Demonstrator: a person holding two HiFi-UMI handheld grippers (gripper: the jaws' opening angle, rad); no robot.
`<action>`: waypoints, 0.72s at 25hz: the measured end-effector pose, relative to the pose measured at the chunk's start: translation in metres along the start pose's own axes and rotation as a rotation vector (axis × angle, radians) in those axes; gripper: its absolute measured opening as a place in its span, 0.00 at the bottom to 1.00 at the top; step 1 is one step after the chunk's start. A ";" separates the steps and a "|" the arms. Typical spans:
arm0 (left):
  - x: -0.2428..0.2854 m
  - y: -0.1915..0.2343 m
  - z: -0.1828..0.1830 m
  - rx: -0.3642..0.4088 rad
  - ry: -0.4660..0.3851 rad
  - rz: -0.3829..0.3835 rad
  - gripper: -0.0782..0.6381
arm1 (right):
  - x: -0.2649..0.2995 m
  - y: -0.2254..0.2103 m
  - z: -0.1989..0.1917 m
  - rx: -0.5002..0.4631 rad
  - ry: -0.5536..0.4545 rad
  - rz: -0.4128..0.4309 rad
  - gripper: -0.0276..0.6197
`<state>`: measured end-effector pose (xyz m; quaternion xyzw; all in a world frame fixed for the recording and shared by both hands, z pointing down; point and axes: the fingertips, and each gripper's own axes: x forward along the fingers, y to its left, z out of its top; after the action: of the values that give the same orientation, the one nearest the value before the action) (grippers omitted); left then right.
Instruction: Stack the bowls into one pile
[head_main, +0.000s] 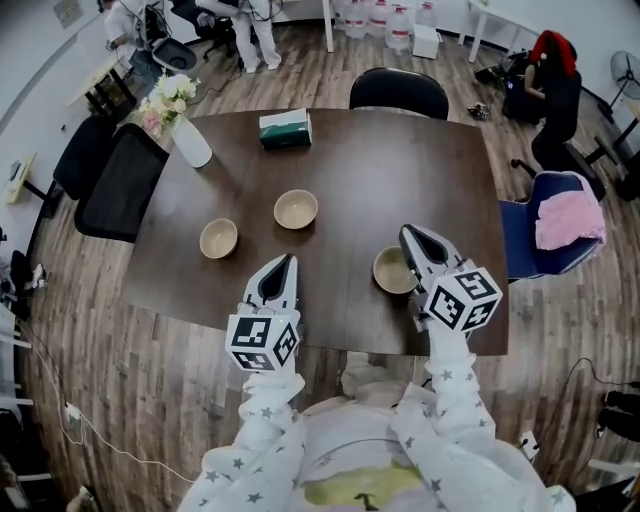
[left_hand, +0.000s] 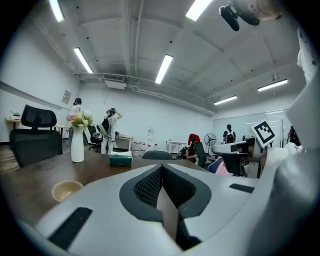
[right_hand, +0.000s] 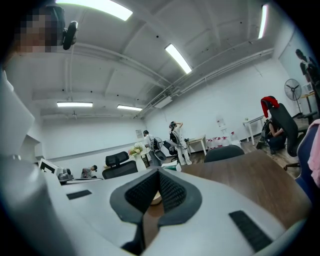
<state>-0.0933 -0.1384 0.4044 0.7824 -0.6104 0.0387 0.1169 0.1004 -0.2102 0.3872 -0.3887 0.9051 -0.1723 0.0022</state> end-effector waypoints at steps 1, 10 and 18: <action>0.009 -0.001 0.000 0.001 0.006 -0.010 0.14 | 0.003 -0.007 0.001 0.001 0.002 -0.007 0.08; 0.065 -0.033 -0.030 -0.011 0.112 -0.137 0.14 | 0.008 -0.064 -0.027 0.074 0.087 -0.118 0.08; 0.090 -0.053 -0.063 -0.027 0.232 -0.230 0.15 | -0.004 -0.097 -0.076 0.168 0.210 -0.241 0.08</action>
<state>-0.0139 -0.1974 0.4767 0.8357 -0.4998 0.1068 0.2007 0.1608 -0.2456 0.4890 -0.4725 0.8298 -0.2859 -0.0807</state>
